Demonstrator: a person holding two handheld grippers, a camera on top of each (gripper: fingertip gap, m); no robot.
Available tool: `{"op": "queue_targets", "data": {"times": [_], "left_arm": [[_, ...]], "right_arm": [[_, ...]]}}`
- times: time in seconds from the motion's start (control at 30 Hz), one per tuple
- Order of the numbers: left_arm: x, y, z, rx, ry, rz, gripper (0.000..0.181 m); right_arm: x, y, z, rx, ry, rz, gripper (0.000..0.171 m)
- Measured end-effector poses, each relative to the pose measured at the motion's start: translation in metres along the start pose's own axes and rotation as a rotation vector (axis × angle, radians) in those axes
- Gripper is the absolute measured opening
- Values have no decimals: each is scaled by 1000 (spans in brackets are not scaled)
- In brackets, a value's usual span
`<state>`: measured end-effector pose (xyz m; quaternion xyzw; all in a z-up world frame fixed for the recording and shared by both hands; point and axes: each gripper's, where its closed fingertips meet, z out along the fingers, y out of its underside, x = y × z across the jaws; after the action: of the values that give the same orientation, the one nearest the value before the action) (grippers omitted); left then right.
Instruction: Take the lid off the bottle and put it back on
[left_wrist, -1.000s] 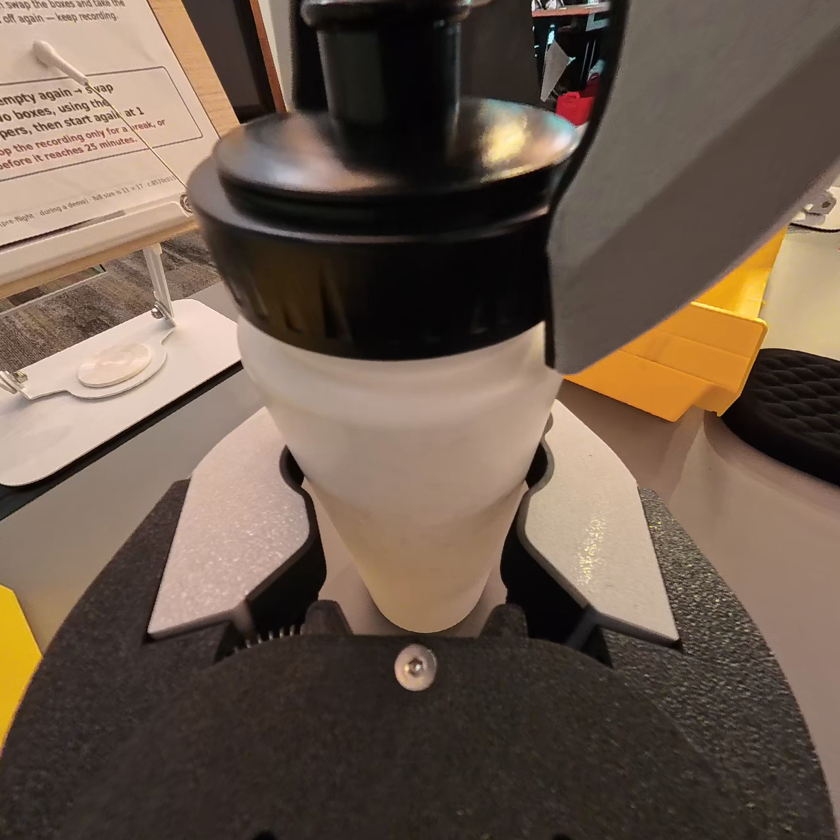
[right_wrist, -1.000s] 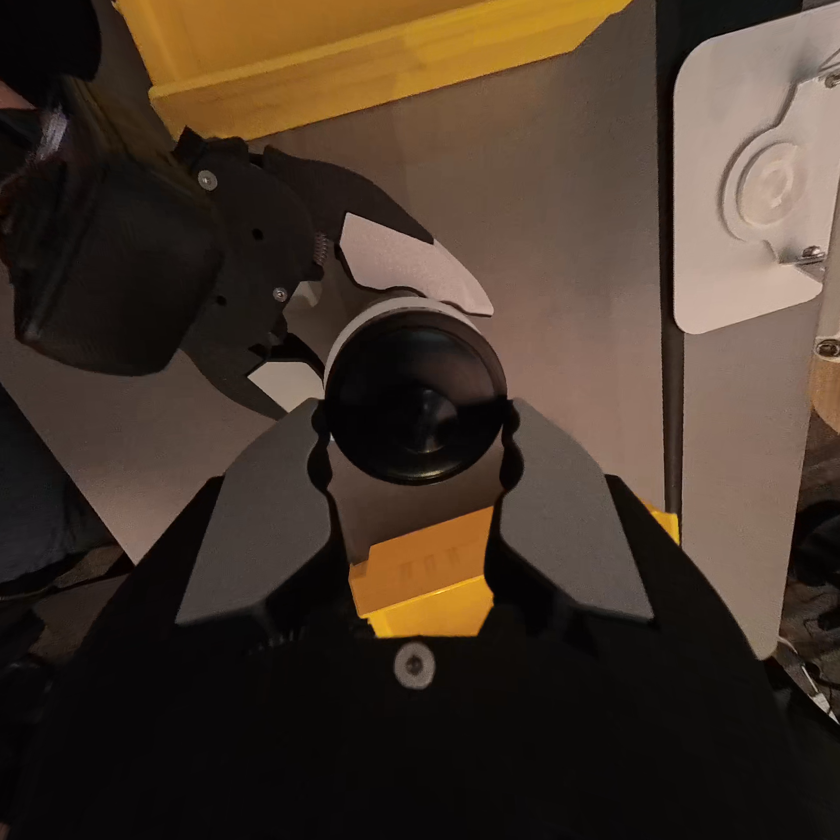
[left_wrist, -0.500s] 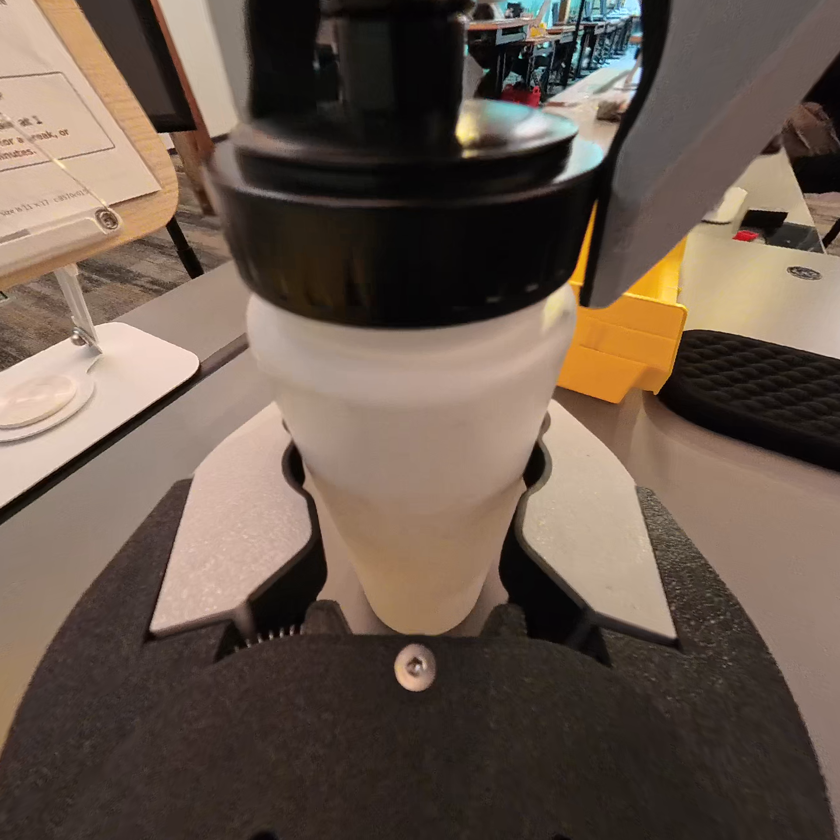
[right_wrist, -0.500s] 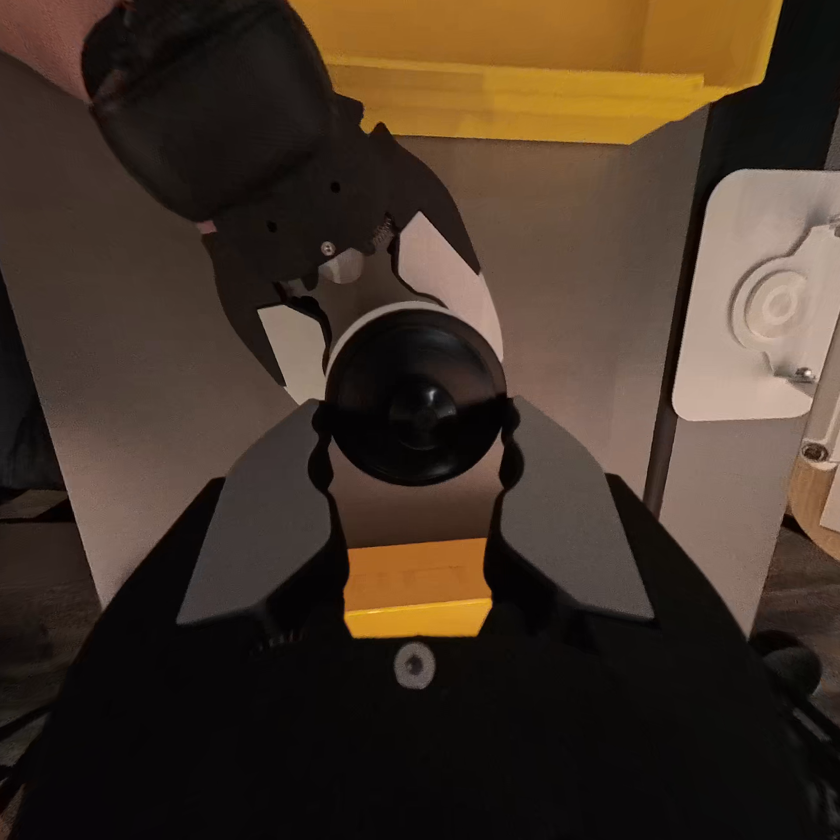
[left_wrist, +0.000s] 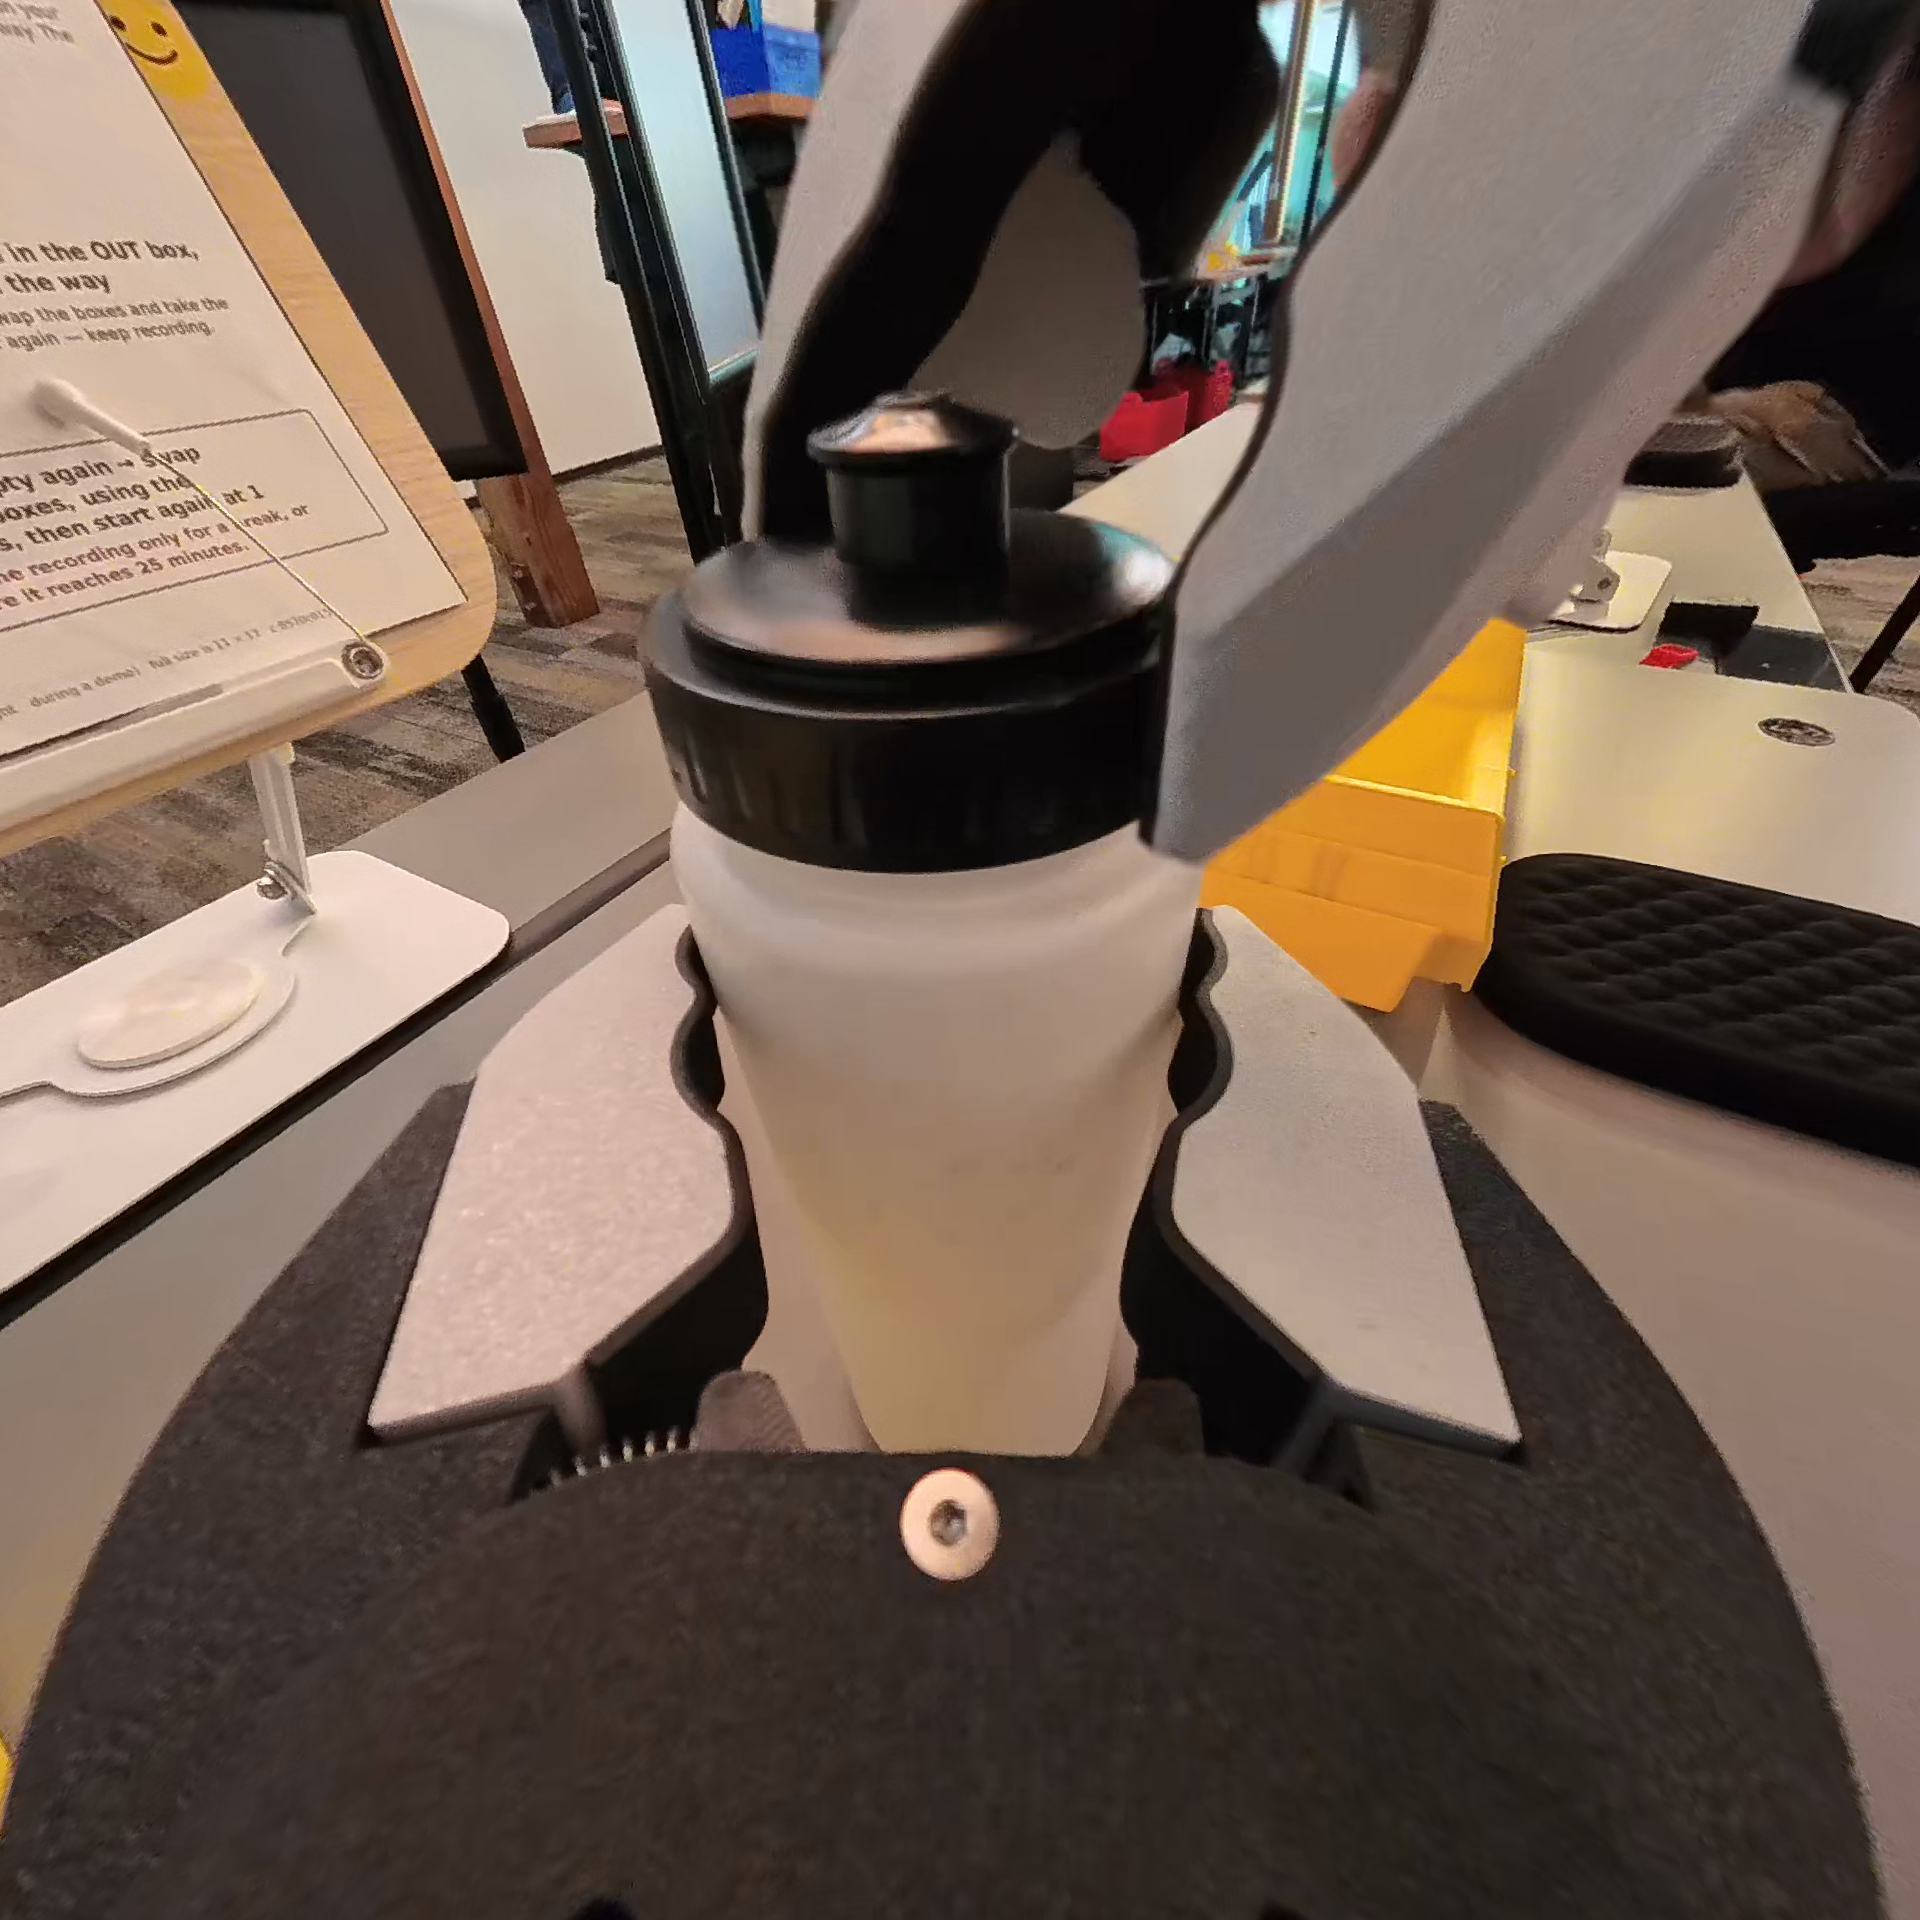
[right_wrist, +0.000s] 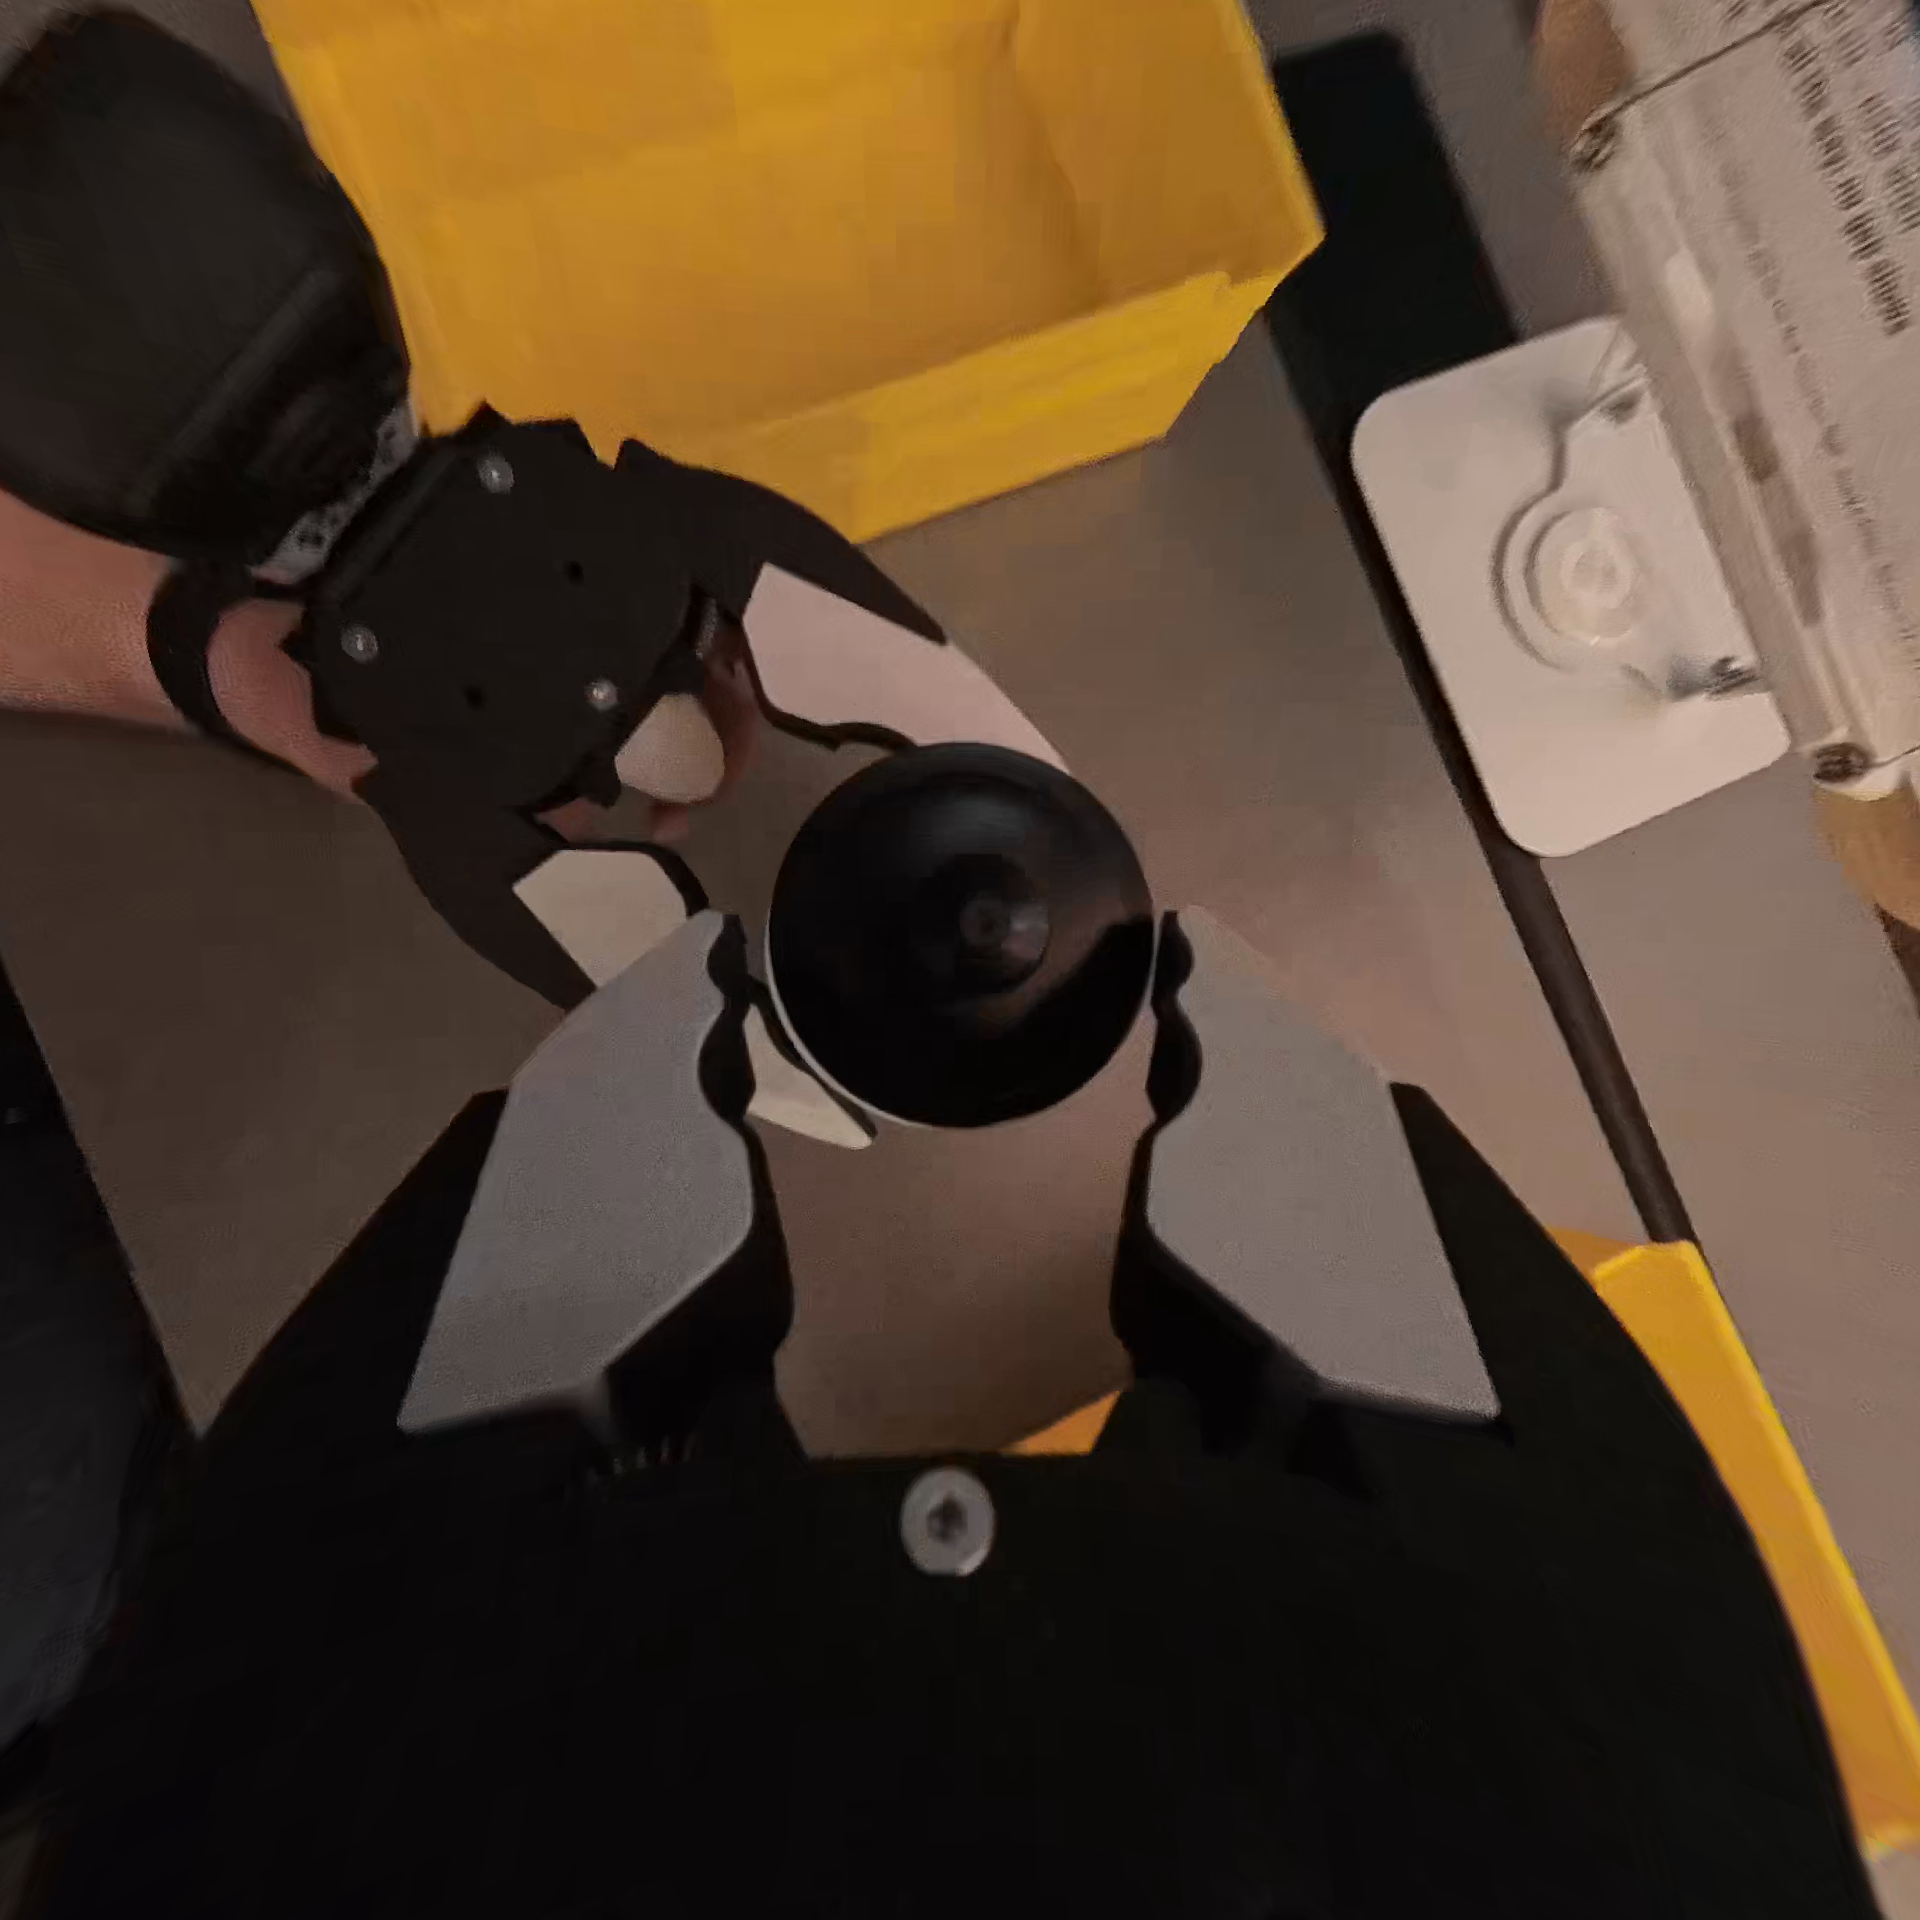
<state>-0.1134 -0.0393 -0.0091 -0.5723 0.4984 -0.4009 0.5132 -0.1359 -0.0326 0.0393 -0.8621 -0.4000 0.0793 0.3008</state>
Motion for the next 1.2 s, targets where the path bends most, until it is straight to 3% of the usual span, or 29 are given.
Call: {"op": "queue_targets", "data": {"times": [0.1, 0.17, 0.37, 0.5, 0.83, 1.07, 1.2], "left_arm": [[0, 0, 1, -4, -9, -2, 86], [-1, 0, 0, 1, -25, 0, 86], [-1, 16, 8, -72, -55, 73, 89], [-1, 15, 7, -68, -51, 66, 88], [-4, 17, 7, -108, -59, 60, 88], [10, 17, 10, -137, 48, 74, 87], [11, 17, 10, -140, 26, 75, 88]], "right_arm": [[5, -11, -16, 358, 80, 103, 70], [9, -8, -20, 520, 111, 194, 80], [8, -6, -9, 734, 122, 218, 86], [6, -1, 1, 748, 44, 190, 72], [5, -10, 2, 705, -38, 86, 73], [-4, 1, -5, 583, -367, -90, 74], [-8, 3, -7, 592, -419, -189, 75]]}}
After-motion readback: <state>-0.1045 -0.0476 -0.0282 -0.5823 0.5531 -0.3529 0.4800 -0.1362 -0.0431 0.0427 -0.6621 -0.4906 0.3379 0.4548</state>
